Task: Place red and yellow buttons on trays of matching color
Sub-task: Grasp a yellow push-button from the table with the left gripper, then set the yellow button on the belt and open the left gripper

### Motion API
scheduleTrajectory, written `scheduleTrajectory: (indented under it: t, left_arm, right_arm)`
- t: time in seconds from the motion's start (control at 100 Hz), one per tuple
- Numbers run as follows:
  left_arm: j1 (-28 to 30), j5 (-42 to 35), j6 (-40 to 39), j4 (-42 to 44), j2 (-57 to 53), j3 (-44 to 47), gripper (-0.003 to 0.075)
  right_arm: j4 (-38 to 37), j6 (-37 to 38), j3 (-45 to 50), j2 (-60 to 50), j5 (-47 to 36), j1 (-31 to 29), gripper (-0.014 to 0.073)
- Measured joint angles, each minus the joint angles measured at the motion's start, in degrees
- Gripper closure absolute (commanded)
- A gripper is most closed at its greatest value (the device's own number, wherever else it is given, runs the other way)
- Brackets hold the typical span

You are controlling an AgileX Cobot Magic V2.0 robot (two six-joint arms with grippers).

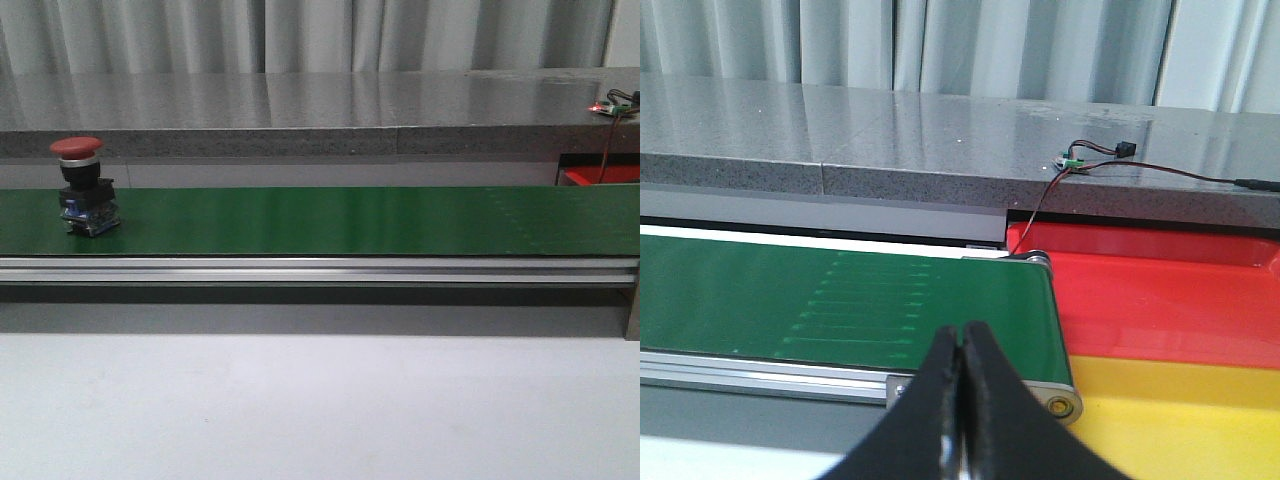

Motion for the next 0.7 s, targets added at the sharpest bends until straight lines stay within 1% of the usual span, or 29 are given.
scheduleTrajectory:
  t: [0.16, 0.51, 0.58, 0.7]
  left_arm:
    - [0.0, 0.3, 0.0, -0.6, -0.8, -0.9, 0.0515]
    - [0.0, 2.6, 0.0, -1.9, -8.7, -1.2, 0.0515]
    - [0.0, 2.8, 0.0, -2.8, -10.3, -1.2, 0.0515]
    - [-0.2, 5.6, 0.0, -5.8, -12.6, -1.2, 0.0515]
  right_arm:
    - [0.0, 0.0, 0.0, 0.0, 0.0, 0.0, 0.0666]
    - [0.0, 0.0, 0.0, 0.0, 0.0, 0.0, 0.0666]
    - [0.0, 0.0, 0.0, 0.0, 0.0, 0.0, 0.0666]
    - [0.0, 0.0, 0.0, 0.0, 0.0, 0.0, 0.0666]
